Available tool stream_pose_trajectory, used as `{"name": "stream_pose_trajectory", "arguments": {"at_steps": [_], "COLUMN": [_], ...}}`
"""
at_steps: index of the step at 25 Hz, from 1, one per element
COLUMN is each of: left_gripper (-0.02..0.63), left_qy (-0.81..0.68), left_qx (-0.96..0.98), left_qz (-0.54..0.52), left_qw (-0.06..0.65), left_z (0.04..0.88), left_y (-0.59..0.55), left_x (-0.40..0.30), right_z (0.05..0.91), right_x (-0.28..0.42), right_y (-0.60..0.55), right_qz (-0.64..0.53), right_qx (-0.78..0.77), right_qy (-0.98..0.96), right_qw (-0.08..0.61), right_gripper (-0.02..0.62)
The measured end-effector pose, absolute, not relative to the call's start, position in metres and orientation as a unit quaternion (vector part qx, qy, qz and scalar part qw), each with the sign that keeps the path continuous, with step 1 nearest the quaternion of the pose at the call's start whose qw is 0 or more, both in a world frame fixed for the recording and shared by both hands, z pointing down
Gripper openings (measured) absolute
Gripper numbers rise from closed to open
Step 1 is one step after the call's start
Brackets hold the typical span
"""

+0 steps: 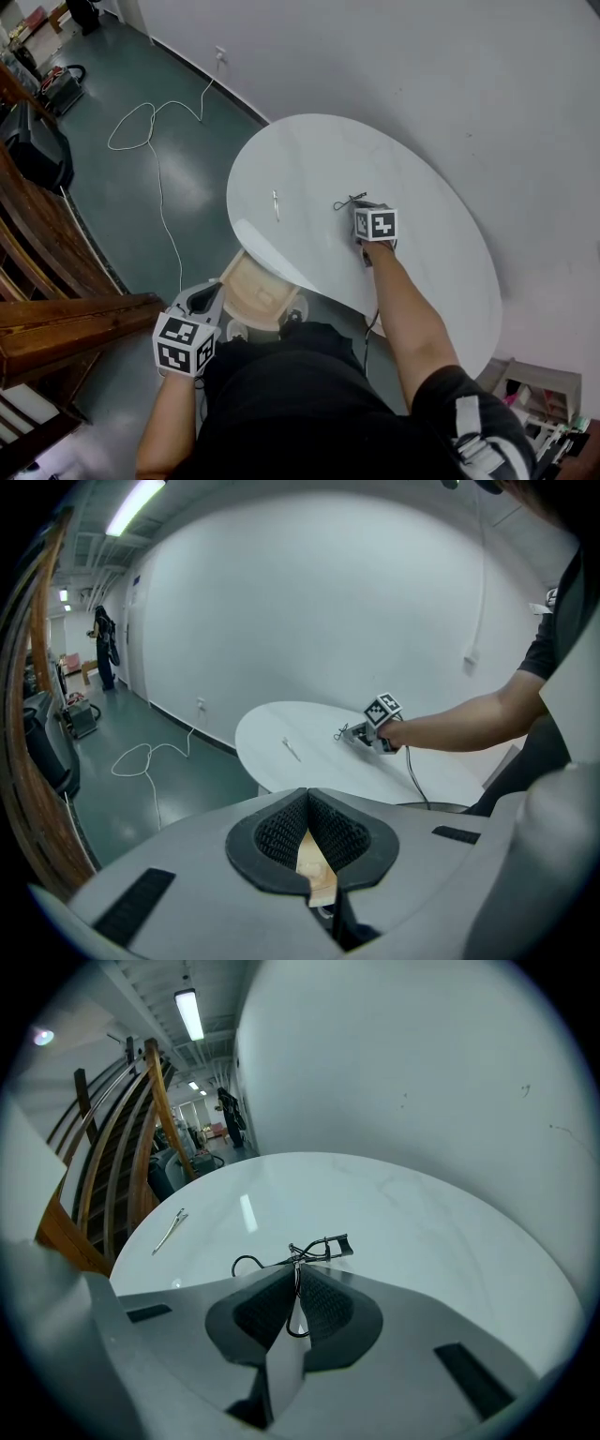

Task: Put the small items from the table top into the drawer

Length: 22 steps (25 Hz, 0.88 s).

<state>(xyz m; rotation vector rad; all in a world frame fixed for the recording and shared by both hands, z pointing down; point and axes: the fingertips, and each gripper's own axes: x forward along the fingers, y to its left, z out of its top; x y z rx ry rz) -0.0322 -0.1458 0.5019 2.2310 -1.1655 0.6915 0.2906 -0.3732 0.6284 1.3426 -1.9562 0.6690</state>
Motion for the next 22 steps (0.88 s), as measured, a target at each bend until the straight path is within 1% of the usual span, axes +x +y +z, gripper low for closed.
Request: {"name": "stream_pose_trajectory", "arguments": {"at_steps": [14, 22], "left_gripper": [0.015, 0.015], "left_qy": [-0.372, -0.341], "left_qx": [0.859, 0.873], "left_qz": [0.259, 0.262], "left_qw": [0.237, 0.23], "left_z": [0.496, 0.496], "left_y": [-0.137, -0.126], "left_x": [-0.041, -0.052], "right_z": [0.568, 0.562], "right_x": [0.238, 0.194], "right_y": [-0.307, -0.251], "right_qz": [0.221, 0.216], "right_qx": [0.51, 0.5], "right_qy": [-0.782, -0.793], "right_qw": [0.282, 0.275], "right_gripper": [0.02, 0.02]}}
